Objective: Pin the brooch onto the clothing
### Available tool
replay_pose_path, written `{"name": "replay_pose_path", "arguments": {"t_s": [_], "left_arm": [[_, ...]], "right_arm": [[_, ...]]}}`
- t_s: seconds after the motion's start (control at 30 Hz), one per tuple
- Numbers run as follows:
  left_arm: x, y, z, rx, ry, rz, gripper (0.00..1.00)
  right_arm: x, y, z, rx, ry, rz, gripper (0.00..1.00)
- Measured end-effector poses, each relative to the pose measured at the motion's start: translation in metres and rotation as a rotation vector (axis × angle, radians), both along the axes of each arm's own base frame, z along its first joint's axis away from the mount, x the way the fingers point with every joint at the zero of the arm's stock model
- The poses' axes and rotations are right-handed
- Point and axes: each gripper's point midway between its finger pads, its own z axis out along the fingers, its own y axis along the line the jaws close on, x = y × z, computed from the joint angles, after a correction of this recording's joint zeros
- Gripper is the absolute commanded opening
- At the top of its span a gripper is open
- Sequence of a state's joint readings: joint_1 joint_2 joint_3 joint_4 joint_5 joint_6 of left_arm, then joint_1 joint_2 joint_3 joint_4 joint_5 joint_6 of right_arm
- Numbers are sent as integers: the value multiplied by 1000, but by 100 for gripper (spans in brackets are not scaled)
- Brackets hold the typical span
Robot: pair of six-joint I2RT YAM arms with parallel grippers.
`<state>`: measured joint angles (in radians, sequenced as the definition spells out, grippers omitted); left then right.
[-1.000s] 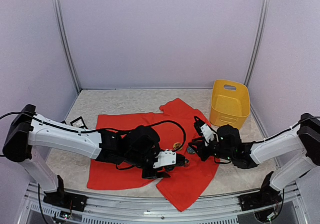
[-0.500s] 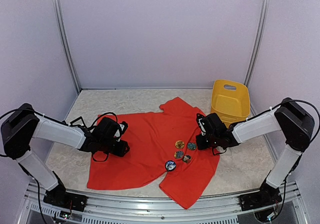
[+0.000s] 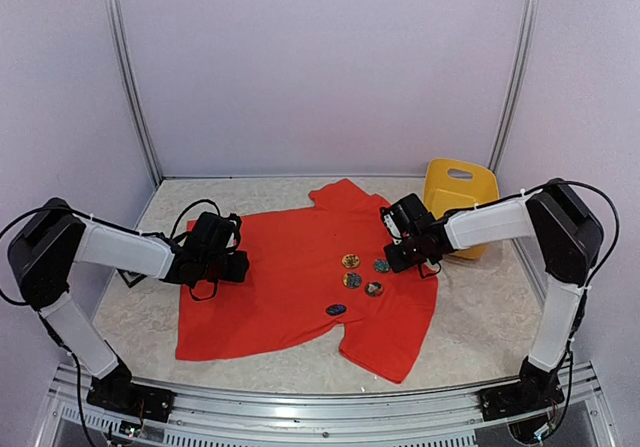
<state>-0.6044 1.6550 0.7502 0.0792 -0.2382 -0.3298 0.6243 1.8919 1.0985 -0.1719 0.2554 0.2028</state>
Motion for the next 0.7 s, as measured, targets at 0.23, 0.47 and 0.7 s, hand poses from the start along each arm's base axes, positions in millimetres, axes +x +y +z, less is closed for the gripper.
{"name": "replay_pose_path", "arguments": {"t_s": [0.23, 0.47, 0.7], "left_arm": [[-19, 21, 45, -112, -87, 113, 43], [-37, 69, 50, -170, -80, 284, 45], [-19, 154, 56, -198, -112, 588, 66]], "right_arm": [[-105, 80, 46, 148, 25, 357, 0], [-211, 80, -15, 125, 336, 355, 0], [-244, 16, -16, 71, 453, 131, 0]]}}
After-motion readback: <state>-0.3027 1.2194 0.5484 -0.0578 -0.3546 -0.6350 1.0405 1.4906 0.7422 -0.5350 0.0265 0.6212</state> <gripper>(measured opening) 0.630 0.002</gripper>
